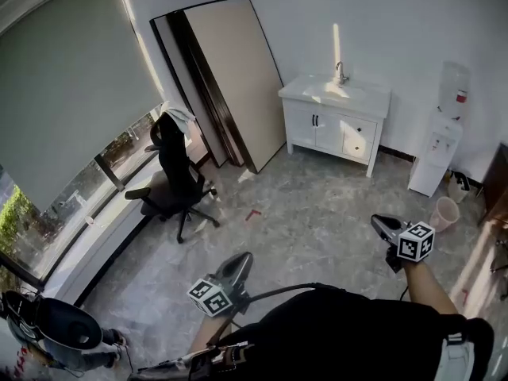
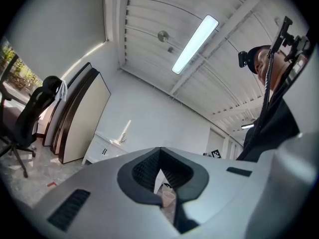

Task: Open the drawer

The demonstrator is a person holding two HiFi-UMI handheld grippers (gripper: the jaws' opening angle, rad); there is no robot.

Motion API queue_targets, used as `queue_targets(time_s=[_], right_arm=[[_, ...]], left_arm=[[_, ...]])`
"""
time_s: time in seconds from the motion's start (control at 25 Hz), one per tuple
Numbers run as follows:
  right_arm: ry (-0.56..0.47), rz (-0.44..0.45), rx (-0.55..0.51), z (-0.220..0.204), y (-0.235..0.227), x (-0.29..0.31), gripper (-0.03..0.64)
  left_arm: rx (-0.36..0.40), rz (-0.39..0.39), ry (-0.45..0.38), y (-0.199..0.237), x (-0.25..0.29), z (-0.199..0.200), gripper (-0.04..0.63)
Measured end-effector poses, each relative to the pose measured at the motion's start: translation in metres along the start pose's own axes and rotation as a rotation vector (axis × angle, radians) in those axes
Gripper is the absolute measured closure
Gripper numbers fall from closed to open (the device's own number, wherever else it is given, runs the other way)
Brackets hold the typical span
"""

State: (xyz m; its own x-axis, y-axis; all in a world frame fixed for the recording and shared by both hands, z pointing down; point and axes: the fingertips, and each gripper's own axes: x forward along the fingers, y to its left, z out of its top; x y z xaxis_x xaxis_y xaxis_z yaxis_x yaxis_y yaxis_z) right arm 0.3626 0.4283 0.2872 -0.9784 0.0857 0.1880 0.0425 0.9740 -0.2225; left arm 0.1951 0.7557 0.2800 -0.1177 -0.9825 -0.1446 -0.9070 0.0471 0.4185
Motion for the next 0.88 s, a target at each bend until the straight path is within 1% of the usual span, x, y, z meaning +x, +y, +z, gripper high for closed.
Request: queue_targets(time_s=[0.08,0.2,0.32,0.44,0.56,0.64,0.72,0.88], right_arm=[[0.006,0.008,-0.007,0.001,0.010,0.028,0.615],[0.044,0.039,-0.019,-0.005,0.025,0.064,0.615],[0.066,0.064,-0.030,-0.003,0.029,0.095,0.615],[0.069,0.077,-0.029,-0.003,0.028,0.131,0.615],[0.085,0.124,-0.039,-0.002,0.027,0.166,0.615],[0.097,0.159,-0.043,-0.002,0.022,0.186,0.615],[0.102,0.186,-0.037,-0.002,0.011,0.202,0.615],[0.084,0.222,-0.025,0.012,-0.035,0.233,0.615]], left_arm=[[0.007,-0.009,0.007,0.023,0.000,0.011,0.595],[0.008,-0.009,0.006,0.050,-0.005,0.020,0.595],[-0.005,0.015,-0.011,0.074,-0.015,0.026,0.595],[-0.017,0.052,-0.017,0.103,-0.030,0.024,0.595],[-0.031,0.098,-0.013,0.126,-0.033,0.024,0.595],[-0.035,0.121,-0.013,0.137,-0.025,0.028,0.595],[-0.032,0.128,-0.021,0.145,-0.012,0.031,0.595],[0.007,0.159,-0.013,0.163,0.033,0.040,0.595]])
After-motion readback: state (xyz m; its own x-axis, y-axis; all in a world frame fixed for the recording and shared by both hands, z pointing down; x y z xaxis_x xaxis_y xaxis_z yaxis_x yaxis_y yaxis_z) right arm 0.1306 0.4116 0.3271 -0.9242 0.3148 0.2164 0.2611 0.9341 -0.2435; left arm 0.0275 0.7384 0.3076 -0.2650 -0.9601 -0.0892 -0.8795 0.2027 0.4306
